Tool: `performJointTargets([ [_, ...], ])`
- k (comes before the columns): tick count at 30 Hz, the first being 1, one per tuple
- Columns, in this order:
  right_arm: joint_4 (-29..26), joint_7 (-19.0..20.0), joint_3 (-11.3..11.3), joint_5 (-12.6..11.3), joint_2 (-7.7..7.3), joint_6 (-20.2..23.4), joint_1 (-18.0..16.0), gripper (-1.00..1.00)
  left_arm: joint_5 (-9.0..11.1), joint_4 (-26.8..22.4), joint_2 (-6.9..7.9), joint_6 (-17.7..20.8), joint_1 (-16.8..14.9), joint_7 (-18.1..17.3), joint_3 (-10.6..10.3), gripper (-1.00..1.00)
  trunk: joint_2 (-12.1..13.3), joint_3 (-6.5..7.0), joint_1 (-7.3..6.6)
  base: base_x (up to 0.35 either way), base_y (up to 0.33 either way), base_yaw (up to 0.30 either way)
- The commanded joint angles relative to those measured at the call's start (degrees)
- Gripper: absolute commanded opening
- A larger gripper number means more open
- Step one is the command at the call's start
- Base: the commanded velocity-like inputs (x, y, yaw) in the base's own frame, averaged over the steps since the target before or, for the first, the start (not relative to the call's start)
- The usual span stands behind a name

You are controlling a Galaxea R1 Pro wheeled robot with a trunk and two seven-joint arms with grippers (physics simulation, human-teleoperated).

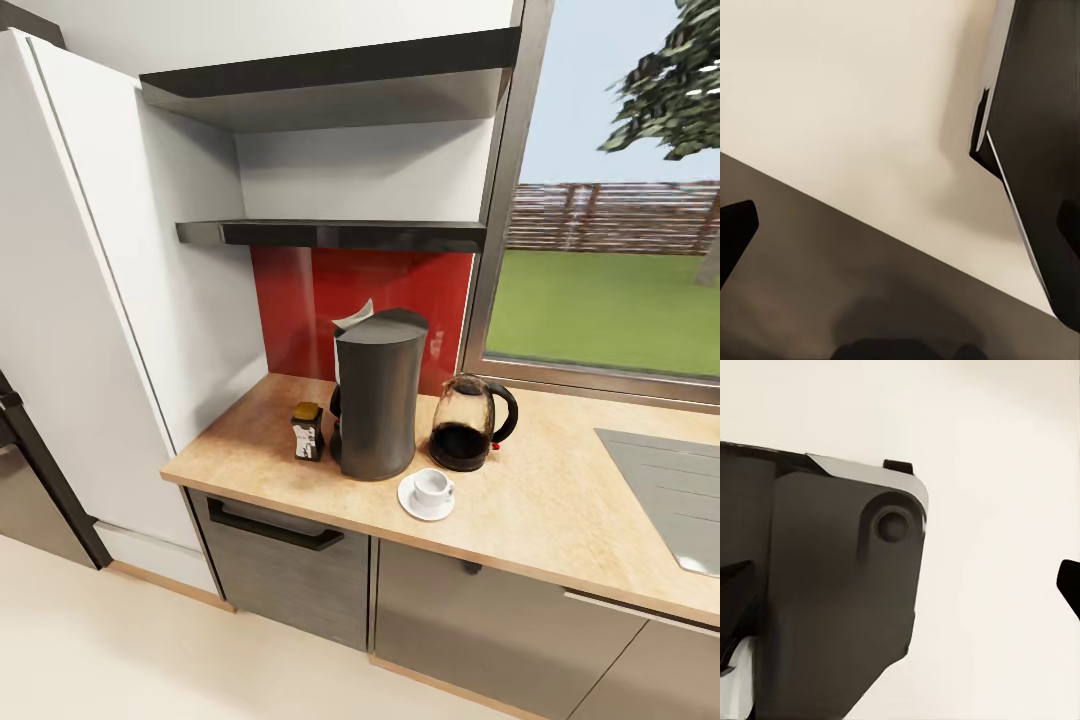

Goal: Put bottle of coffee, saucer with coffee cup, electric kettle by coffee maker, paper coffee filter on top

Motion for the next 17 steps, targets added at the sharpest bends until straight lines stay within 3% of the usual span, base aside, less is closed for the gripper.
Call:
performJointTargets([
  [1, 0.0, -0.2, -0.2, 0.5, 0.02, -0.9, 0.0, 1.00, -0.6, 0.0, -0.10, -0.2, 0.0, 0.1, 0.5, 1.00, -0.1, -0.11, 0.03, 0.000, 0.000, 0.000],
  [7, 0.0, -0.2, -0.2, 0.5, 0.03, -7.5, 0.0, 1.00, -0.6, 0.0, -0.65, -0.3, -0.1, 0.1, 0.8, 1.00, -0.1, -0.11, 0.03, 0.000, 0.000, 0.000],
  [17, 0.0, -0.2, -0.2, 0.5, 0.03, -8.4, 0.0, 1.00, -0.6, 0.0, -0.47, -0.3, -0.1, 0.1, 0.7, 1.00, -0.1, -0.11, 0.03, 0.000, 0.000, 0.000],
])
